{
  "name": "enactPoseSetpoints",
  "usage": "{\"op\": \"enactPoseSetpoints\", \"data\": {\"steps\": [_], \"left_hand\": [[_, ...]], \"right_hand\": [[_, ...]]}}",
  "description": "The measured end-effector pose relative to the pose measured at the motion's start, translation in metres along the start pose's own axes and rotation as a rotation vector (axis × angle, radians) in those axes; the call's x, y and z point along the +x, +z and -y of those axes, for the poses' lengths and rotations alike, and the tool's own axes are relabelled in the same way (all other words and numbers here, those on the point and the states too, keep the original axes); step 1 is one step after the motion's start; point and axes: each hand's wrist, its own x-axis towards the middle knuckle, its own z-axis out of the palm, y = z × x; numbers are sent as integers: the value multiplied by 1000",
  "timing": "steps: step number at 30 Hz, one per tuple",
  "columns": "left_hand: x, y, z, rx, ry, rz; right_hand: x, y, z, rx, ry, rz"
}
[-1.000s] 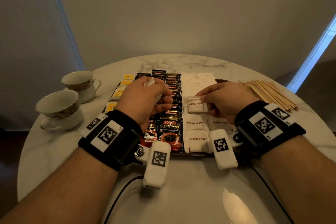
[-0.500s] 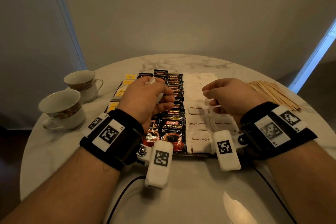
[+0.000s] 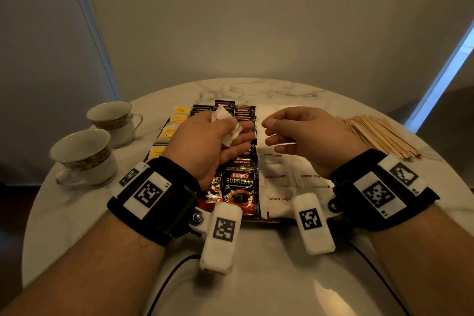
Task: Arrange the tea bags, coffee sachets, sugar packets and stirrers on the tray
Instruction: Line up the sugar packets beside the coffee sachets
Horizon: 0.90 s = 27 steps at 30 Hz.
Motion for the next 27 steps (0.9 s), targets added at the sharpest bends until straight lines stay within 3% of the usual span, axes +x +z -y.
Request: {"op": "enactPoseSetpoints", "data": {"steps": [6,11,16,19,22,27], "left_hand": [[0,-3,2,81,61,67],[0,-4,1,74,40,81],[-3,-3,4,162,53,138],[-3,-3,6,188,67,158],[-3,-2,6,71,70,127],[-4,-1,6,102,72,173]], "right_hand": [[-11,11,1,52,-97,185],[-8,11,1,315,-81,78],[-4,11,-4,306,-167,-42],[-5,13,-4,352,-189,-6],[-8,13,-3,434,-139,82],[-6,11,-5,367,-204,30]]}}
